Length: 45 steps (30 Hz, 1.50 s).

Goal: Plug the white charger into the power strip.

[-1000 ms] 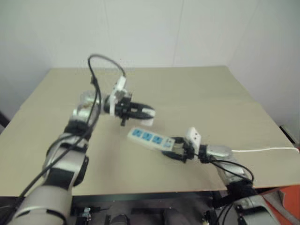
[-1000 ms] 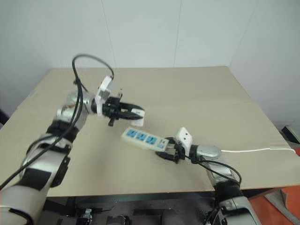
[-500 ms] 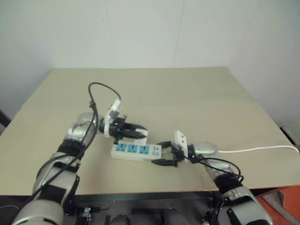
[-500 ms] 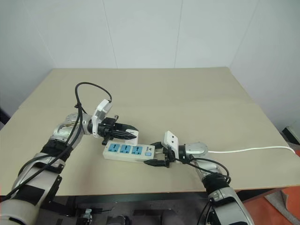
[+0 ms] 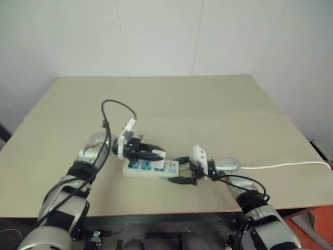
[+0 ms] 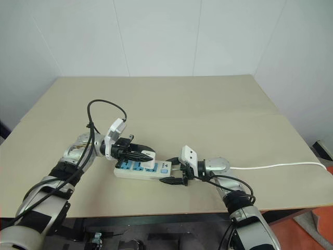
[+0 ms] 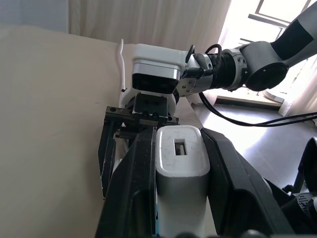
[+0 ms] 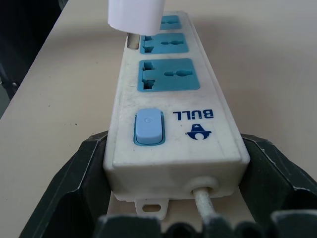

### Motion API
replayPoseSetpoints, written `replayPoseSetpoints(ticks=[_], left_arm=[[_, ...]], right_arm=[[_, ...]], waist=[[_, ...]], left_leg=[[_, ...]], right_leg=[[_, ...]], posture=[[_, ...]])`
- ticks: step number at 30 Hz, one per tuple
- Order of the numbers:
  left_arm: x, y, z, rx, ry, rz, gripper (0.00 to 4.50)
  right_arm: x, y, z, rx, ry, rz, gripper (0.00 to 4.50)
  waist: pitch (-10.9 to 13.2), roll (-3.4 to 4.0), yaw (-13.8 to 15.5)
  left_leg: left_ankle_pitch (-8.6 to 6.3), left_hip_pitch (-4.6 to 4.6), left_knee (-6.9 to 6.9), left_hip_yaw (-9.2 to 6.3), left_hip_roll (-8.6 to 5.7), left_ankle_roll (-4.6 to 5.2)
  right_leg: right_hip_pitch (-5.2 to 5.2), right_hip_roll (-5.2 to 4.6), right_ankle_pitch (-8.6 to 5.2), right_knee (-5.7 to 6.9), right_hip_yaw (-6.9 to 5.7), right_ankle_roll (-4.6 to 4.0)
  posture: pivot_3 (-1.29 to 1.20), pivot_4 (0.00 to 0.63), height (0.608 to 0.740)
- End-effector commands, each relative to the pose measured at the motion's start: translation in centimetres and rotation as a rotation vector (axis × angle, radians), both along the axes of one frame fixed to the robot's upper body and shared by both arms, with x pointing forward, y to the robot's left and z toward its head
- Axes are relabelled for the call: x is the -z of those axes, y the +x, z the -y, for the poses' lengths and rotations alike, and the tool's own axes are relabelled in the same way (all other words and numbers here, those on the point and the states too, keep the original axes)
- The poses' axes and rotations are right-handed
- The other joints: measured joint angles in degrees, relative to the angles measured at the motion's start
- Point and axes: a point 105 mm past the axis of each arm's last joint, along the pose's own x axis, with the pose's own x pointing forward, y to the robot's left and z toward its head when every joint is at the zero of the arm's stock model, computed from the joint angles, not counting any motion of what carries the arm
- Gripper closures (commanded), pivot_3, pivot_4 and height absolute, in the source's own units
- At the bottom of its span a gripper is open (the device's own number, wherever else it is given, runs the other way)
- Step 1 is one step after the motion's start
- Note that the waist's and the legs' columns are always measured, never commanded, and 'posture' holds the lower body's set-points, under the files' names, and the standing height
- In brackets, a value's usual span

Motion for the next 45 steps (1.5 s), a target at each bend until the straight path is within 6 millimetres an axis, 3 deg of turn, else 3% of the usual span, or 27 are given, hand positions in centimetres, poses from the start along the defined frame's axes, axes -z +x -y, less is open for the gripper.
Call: replayPoseSetpoints(ticks=[1,17,35,45], left_arm=[[-0.1,0.2,0.1,-0.004,-0.016,0.011,3.49],[0.9,1.6,1.2,-0.025,0.023,-0.008,3.49],[3.3,0.4,-0.1,-0.018,0.045,0.108,3.49],[5.7,-0.4,-1.6,-0.043,0.095,0.112,3.49]], right_arm=[[1.2,-0.1,0.0,0.017,-0.043,-0.024,1.06],[1.5,-0.2,-0.1,0.033,-0.047,-0.022,1.06],[1.3,-0.4,0.2,0.026,-0.042,0.009,1.06],[1.4,-0.5,0.4,0.028,-0.045,0.014,1.06]], waist=[[0.00,0.00,0.00],[-0.02,-0.02,0.07],[-0.09,-0.03,0.14],[-0.09,-0.03,0.14]], left_leg=[[0.00,0.01,0.00,0.00,0.00,0.00],[0.00,0.08,-0.01,0.01,-0.02,0.00],[0.00,0.18,-0.03,0.02,-0.01,-0.01],[0.00,0.18,-0.09,0.02,-0.01,0.00]], right_leg=[[0.00,0.00,0.00,0.00,0.01,0.00],[0.09,0.00,-0.01,-0.02,0.02,0.01],[0.16,0.01,-0.01,-0.05,0.07,0.02],[0.16,0.01,-0.03,-0.11,0.07,0.01]], posture=[[0.00,0.150,0.740],[0.00,0.150,0.740],[0.00,0.150,0.740],[0.00,0.150,0.740]])
